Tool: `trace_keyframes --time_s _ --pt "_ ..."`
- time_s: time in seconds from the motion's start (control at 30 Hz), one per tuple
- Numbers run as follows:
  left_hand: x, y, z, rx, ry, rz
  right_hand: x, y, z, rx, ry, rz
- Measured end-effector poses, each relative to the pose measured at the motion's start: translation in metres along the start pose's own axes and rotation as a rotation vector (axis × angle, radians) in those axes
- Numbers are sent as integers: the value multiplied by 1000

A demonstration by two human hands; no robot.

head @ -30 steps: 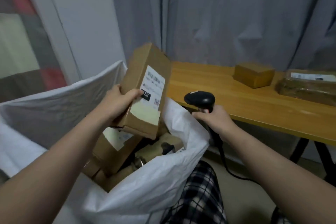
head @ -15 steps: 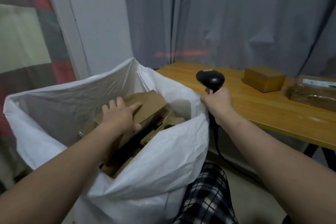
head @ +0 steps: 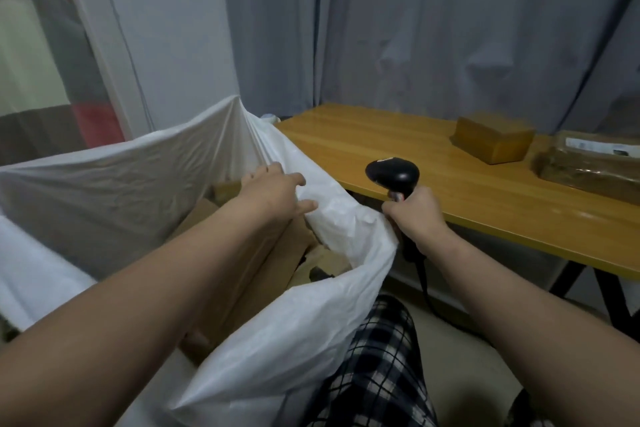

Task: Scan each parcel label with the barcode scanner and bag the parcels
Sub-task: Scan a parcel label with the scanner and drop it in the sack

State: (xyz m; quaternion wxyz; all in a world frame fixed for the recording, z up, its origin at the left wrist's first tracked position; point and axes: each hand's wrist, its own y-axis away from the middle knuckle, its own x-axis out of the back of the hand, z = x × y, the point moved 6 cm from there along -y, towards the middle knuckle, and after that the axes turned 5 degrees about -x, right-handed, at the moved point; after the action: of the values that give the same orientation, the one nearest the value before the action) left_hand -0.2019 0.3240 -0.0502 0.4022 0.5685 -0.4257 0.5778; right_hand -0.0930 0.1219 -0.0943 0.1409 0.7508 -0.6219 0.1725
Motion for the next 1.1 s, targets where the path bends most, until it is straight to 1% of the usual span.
trace_keyframes --time_s 0.1,0.2,0.37,0.5,0.6,0.67,0.73,0.8,0.87,0.93,1.0,1.07,1.1 --pt "4 -29 40 -104 0 25 30 -16 4 -5 -48 24" --pt "10 -57 92 -209 18 48 73 -37 13 -25 -68 92" --pt "17 -108 184 -378 82 91 152 -67 43 -145 -153 204" --pt "12 -154 244 -458 124 80 199 -95 61 -215 -209 272" --pt "9 -199 283 -499 153 89 226 -122 63 -219 -239 321" --pt "3 -230 307 -513 218 87 236 -136 65 -242 -270 321" --pt "-8 -258 328 -499 309 69 240 -146 72 -295 -338 299" --pt "-16 -283 348 -495 342 83 241 -155 81 -359 -406 300" --pt "-16 -308 370 -527 297 133 246 -166 86 -397 -441 329" --pt "-15 -334 391 -559 211 152 253 -179 87 -396 -445 346" --pt "-21 -354 403 -568 120 90 257 -187 89 -391 -442 345" --pt "-29 -364 403 -570 97 29 255 -190 92 -393 -456 335" --pt "-30 -364 399 -577 108 32 254 -190 93 -395 -469 330"
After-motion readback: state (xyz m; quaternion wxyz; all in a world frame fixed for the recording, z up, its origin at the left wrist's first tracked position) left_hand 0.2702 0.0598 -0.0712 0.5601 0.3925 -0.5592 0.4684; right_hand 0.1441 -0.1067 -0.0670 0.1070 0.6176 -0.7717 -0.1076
